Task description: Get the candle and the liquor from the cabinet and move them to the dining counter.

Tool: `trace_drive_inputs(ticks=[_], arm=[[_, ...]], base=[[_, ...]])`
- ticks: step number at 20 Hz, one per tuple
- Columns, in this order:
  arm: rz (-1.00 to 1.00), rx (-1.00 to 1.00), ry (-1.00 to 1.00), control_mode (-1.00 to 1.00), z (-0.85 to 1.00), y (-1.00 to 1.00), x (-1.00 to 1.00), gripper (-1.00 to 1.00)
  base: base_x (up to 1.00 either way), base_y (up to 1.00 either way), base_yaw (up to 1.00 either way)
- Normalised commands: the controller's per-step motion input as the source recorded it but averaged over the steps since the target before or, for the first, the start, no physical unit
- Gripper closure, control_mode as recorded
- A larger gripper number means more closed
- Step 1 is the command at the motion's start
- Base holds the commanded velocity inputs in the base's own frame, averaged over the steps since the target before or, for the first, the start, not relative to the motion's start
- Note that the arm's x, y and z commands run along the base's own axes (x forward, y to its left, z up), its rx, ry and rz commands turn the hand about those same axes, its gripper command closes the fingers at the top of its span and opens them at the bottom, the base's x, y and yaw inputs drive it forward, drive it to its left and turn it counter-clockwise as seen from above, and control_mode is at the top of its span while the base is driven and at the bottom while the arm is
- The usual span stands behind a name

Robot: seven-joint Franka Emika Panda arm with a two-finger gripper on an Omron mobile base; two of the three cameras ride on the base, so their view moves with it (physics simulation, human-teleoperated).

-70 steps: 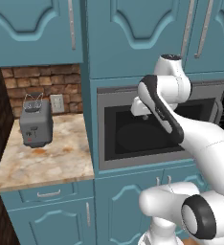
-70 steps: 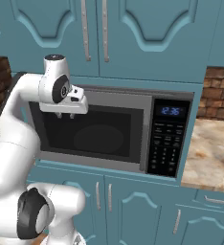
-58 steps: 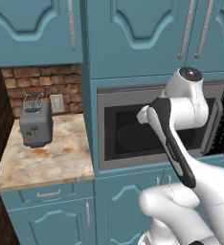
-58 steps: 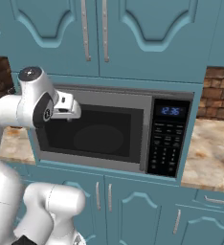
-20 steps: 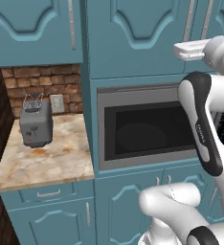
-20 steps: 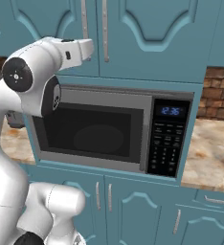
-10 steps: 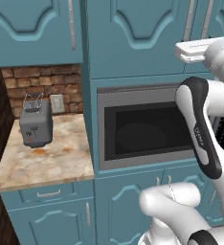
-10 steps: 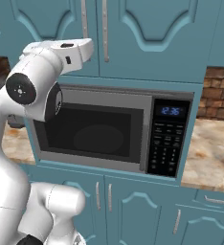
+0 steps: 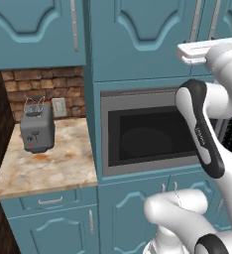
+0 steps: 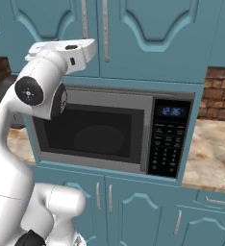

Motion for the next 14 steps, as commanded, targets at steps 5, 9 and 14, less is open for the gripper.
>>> trace_drive_inputs(ticks=[5, 9, 14], arm=[[0.0, 0.0, -0.02, -1.0, 0.0, -0.04, 0.26, -1.0], [0.0, 0.0, -0.03, -1.0, 0.0, -0.1, 0.29, -1.0], [0.0, 0.0, -0.02, -1.0, 0.0, -0.07, 0.3, -1.0]], base=[[0.0, 0.0, 0.0], [0.0, 0.0, 0.0], [0.0, 0.0, 0.0]])
